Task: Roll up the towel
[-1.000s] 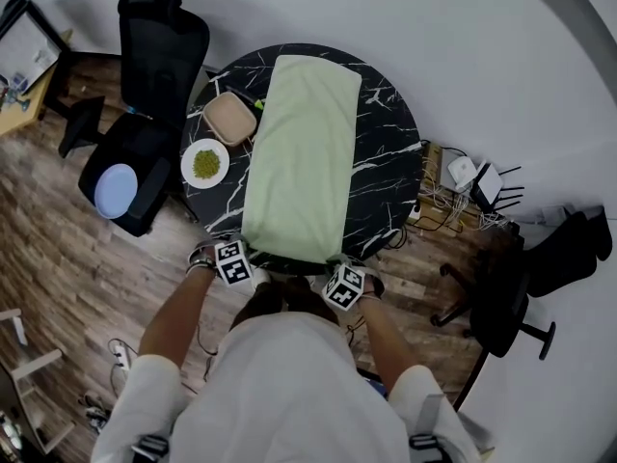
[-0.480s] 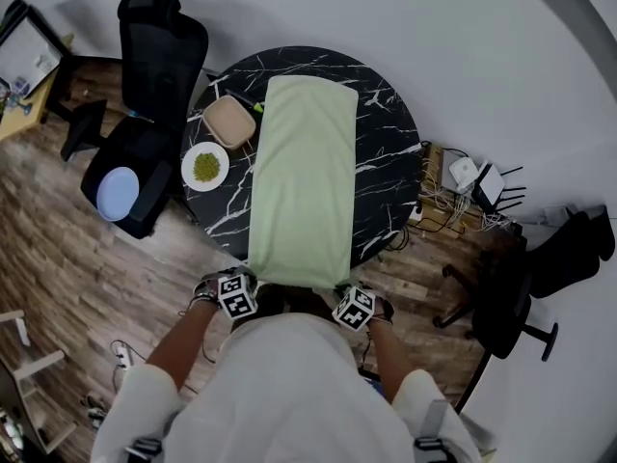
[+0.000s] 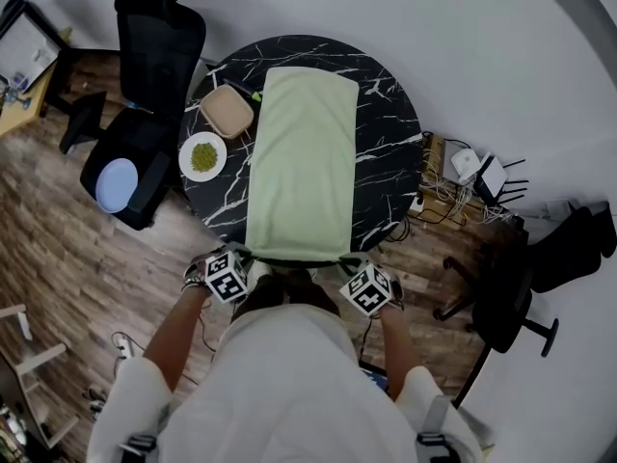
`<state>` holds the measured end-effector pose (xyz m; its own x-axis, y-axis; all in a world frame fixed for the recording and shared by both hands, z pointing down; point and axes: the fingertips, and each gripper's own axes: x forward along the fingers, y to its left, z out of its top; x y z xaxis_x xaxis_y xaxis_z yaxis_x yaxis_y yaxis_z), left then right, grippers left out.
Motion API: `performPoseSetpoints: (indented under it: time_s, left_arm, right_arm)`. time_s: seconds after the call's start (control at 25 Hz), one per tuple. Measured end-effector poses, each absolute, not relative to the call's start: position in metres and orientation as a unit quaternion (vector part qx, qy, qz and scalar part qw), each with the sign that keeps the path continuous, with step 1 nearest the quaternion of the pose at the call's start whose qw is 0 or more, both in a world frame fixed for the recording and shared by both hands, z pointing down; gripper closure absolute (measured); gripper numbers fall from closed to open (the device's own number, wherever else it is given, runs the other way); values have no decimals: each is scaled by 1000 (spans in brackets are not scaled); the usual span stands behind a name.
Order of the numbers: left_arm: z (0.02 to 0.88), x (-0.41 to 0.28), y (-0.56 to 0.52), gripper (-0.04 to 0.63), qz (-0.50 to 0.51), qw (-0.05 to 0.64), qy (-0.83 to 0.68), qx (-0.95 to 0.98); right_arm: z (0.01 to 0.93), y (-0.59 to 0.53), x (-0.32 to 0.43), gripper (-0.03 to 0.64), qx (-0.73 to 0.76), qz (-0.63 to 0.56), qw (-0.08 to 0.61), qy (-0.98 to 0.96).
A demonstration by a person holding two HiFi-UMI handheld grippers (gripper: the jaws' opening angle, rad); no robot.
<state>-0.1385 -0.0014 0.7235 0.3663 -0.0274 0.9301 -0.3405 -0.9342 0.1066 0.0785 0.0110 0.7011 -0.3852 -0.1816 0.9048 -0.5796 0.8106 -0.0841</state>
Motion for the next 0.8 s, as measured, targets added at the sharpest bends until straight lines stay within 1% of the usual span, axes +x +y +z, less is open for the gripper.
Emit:
performPoseSetpoints:
  time_s: [0.32,0.36,0.4,0.44,0.48,0.52,0.68,0.8]
  left_arm:
    - [722,-127,-80,580,560,116,-170,803]
    - [724,-126,-87,578,562,114,-178,800]
    - [725,-125,-94,578,562,114,-186,798]
    - [725,-124,-99,533,558,115,-196,798]
    - [725,-123,-103,419,552,119,-206,800]
    - [723,-121,-105,357,543,123,-215,802]
    - [723,-123,-98,327,531,126,-229,806]
    - [729,-127,-84,325,538,127,-222,803]
  right_arm:
    - [707,-68,85,600,268,163,509,-802]
    - [710,-75,85,597,275,157,510,-800]
    - [712,-81,85,580,283,151,509,-798]
    - [713,-86,85,531,292,145,508,-797]
    - [713,-89,85,488,301,139,506,-796]
    - [712,-91,86,476,310,132,503,-796]
    - [708,-82,88,471,322,111,501,-796]
    - [717,-60,87,471,292,114,514,-798]
